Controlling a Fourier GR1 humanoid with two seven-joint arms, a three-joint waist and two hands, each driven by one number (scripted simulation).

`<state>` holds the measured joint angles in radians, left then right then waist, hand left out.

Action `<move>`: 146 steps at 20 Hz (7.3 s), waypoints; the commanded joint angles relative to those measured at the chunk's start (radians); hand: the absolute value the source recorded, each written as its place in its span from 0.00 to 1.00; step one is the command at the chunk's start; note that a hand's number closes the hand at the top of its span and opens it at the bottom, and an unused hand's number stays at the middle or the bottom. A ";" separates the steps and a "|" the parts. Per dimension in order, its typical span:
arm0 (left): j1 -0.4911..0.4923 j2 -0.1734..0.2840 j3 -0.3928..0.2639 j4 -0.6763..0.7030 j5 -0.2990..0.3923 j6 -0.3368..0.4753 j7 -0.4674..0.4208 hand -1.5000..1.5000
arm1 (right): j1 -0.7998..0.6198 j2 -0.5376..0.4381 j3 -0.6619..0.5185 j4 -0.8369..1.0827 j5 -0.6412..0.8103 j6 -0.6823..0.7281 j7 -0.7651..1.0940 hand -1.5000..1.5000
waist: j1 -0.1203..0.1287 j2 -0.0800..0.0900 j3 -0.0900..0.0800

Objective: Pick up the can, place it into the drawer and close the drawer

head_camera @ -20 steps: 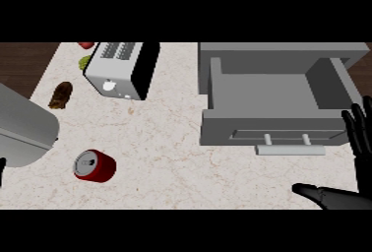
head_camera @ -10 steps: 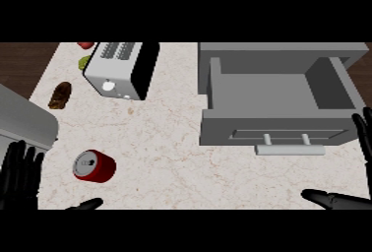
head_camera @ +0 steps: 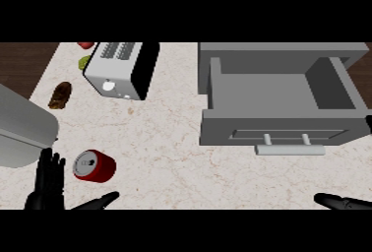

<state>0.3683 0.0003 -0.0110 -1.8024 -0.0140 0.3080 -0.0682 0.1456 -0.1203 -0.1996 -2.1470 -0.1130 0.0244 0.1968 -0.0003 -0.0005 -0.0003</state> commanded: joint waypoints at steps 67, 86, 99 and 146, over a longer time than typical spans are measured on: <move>-0.954 0.036 0.149 1.190 0.178 -0.300 -0.436 1.00 | -0.084 -0.002 -0.159 -0.055 -0.015 0.080 0.101 0.00 | -0.006 0.000 0.000; -1.269 0.000 -0.050 0.759 0.184 -0.046 0.172 1.00 | -0.003 0.056 -0.119 -0.164 0.033 0.070 0.106 0.00 | -0.008 -0.004 0.001; -1.636 0.000 -0.102 1.023 0.250 0.076 0.263 1.00 | -0.168 -0.023 -0.148 -0.053 0.015 0.055 0.149 0.00 | -0.026 0.006 0.001; -1.976 0.000 -0.291 1.476 0.636 0.344 0.068 0.00 | -0.387 -0.233 0.089 0.100 0.488 0.111 0.005 0.00 | -0.071 0.028 0.002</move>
<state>-1.6208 0.0001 -0.3015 -0.3203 0.5944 0.6532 0.0179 -0.1999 -0.3108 -0.1446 -2.1042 0.2744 0.1334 0.2323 -0.0822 0.0325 0.0024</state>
